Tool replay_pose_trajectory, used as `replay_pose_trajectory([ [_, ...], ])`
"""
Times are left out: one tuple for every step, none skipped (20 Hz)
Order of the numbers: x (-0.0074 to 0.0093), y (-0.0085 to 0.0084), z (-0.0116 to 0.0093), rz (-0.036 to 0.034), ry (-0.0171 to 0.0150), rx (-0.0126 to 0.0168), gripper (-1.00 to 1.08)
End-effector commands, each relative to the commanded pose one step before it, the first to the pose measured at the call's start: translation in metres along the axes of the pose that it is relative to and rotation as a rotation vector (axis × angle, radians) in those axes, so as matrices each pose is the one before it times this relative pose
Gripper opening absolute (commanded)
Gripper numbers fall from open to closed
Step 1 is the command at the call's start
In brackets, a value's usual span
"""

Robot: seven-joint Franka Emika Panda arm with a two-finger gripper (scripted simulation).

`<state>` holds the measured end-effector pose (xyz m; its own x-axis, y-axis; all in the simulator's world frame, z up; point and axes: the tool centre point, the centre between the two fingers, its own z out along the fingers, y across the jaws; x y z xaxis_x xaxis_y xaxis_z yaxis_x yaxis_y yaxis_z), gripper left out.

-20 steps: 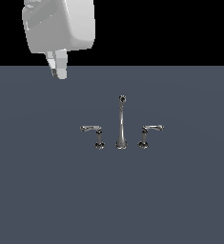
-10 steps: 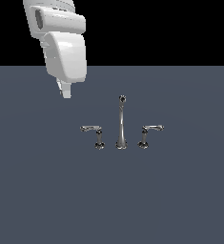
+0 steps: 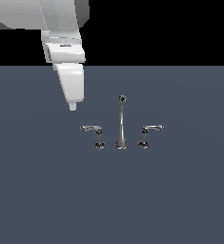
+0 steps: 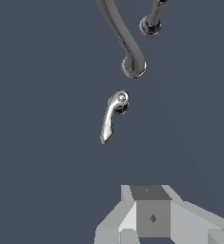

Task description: Turn on the faucet by rotating a designated handle.

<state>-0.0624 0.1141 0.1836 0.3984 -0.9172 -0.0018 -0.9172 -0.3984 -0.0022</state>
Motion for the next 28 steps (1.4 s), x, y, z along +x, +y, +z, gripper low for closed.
replay_pose_trajectory([
  [0.00486,-0.00866,0.01200,0.04590,0.00060,0.00017,-1.00],
  [0.00202,-0.00352,0.00487,0.01864,0.00025,-0.00019,-1.00],
  [0.00208,-0.00360,0.00497,0.01907,0.00029,-0.00021,-1.00],
  [0.00215,-0.00369,0.00509,0.01956,0.00033,-0.00023,-1.00],
  [0.00222,-0.00380,0.00523,0.02010,0.00037,-0.00025,-1.00],
  [0.00228,-0.00388,0.00533,0.02055,0.00040,-0.00026,-1.00],
  [0.00226,-0.00384,0.00525,0.02029,0.00041,-0.00025,-1.00],
  [0.00223,-0.00377,0.00512,0.01986,0.00040,-0.00024,-1.00],
  [0.00217,-0.00368,0.00497,0.01937,0.00038,-0.00022,-1.00],
  [0.00211,-0.00359,0.00481,0.01882,0.00036,-0.00020,-1.00],
  [0.00206,-0.00349,0.00464,0.01824,0.00032,-0.00018,-1.00],
  [0.00198,-0.00337,0.00444,0.01758,0.00027,-0.00016,-1.00],
  [0.00190,-0.00324,0.00423,0.01684,0.00022,-0.00013,-1.00],
  [0.00181,-0.00310,0.00400,0.01603,0.00017,-0.00011,-1.00],
  [0.00170,-0.00293,0.00375,0.01510,0.00011,-0.00009,-1.00],
  [0.00160,-0.00275,0.00347,0.01412,0.00004,-0.00006,-1.00],
  [0.00147,-0.00255,0.00318,0.01303,-0.00002,-0.00004,-1.00],
  [0.00134,-0.00233,0.00287,0.01188,-0.00009,-0.00003,-1.00],
  [0.00121,-0.00210,0.00254,0.01067,-0.00014,-0.00001,-1.00],
  [0.00105,-0.00186,0.00221,0.00937,-0.00018,0.00000,-1.00],
  [0.00089,-0.00159,0.00187,0.00799,-0.00021,0.00000,-1.00],
  [0.00072,-0.00131,0.00152,0.00655,-0.00021,0.00001,-1.00],
  [0.00059,-0.00103,0.00117,0.00516,-0.00019,0.00001,-1.00],
  [0.00040,-0.00074,0.00083,0.00365,-0.00015,0.00001,-1.00],
  [0.00023,-0.00044,0.00050,0.00218,-0.00010,0.00001,-1.00],
  [0.00006,-0.00014,0.00017,0.00069,-0.00003,0.00000,-1.00],
  [0.00000,0.00000,0.00000,0.00000,0.00000,0.00000,-1.00],
  [0.00000,0.00000,0.00000,0.00000,0.00000,0.00000,-1.00],
])
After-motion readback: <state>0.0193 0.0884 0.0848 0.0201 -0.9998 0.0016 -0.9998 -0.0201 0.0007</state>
